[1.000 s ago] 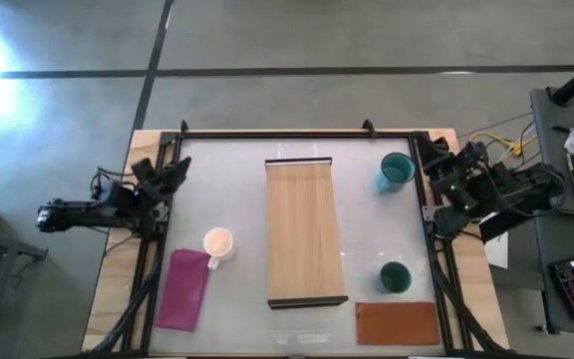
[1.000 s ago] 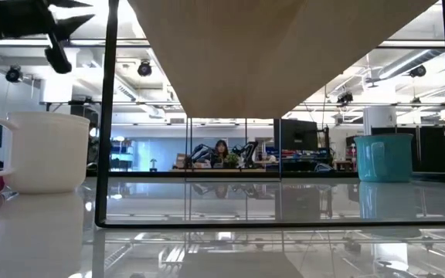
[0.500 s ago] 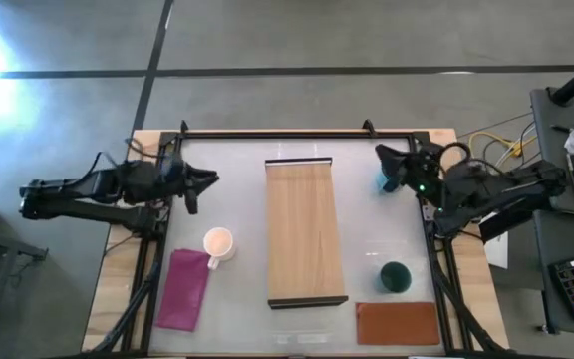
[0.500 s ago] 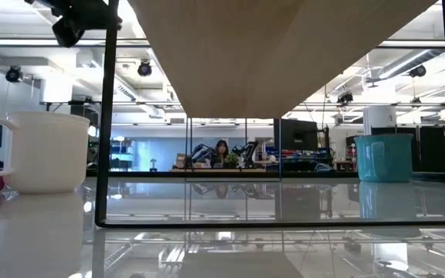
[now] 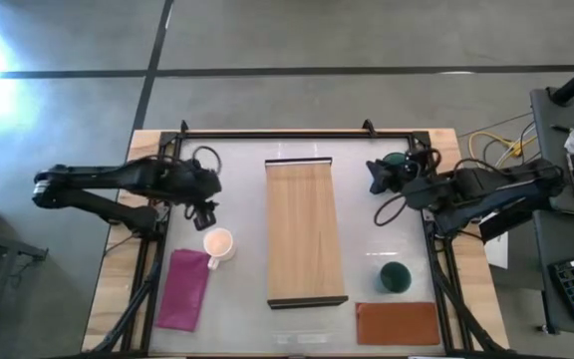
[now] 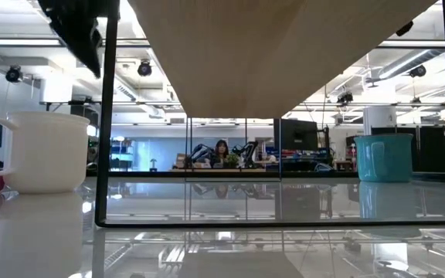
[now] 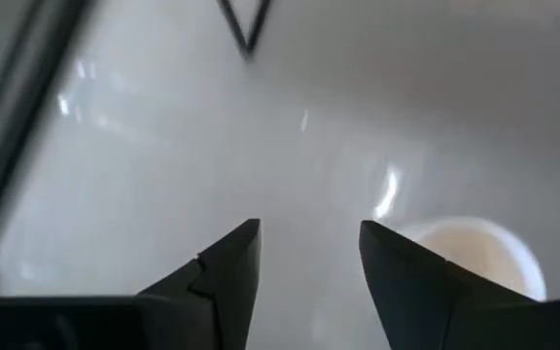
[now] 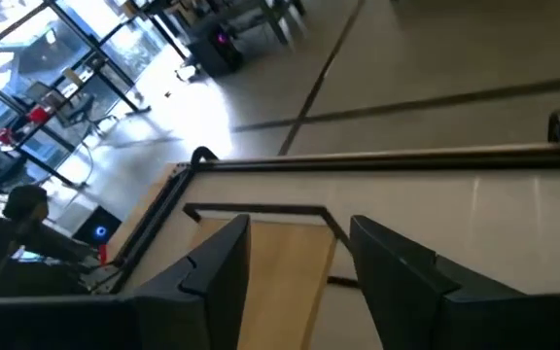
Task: Stack small to large cups/mugs on shelf
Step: Put the white mug on the shelf, then put the blue mug on the shelf
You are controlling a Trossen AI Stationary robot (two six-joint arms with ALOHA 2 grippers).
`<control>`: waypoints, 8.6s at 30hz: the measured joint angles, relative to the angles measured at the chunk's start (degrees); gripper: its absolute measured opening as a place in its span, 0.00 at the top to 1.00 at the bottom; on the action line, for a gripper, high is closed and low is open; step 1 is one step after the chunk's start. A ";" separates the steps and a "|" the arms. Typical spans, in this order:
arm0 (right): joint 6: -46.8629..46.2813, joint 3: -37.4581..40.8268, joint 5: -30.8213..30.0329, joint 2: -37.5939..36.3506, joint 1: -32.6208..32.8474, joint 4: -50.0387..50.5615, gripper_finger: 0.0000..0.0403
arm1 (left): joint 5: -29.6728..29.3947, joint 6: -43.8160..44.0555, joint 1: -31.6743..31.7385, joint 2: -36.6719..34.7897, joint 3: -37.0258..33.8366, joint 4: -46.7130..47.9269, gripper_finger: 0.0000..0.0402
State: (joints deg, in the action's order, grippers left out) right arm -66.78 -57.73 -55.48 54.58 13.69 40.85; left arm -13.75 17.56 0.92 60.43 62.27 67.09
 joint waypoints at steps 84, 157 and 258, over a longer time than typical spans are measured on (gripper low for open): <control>-8.24 0.21 12.02 6.68 -2.92 1.96 0.57 | 2.72 -12.04 8.40 28.20 36.96 6.04 1.00; 5.40 0.21 32.62 21.61 -14.50 -22.25 0.97 | 13.00 -13.00 9.11 40.53 55.65 14.89 0.71; 21.69 8.84 40.95 7.26 -63.50 30.60 0.67 | 7.47 -0.24 6.83 12.58 21.13 -6.20 0.71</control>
State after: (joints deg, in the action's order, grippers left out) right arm -45.09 -48.89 -14.53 61.84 -49.81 71.44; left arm -6.28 17.32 7.75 73.02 83.40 60.89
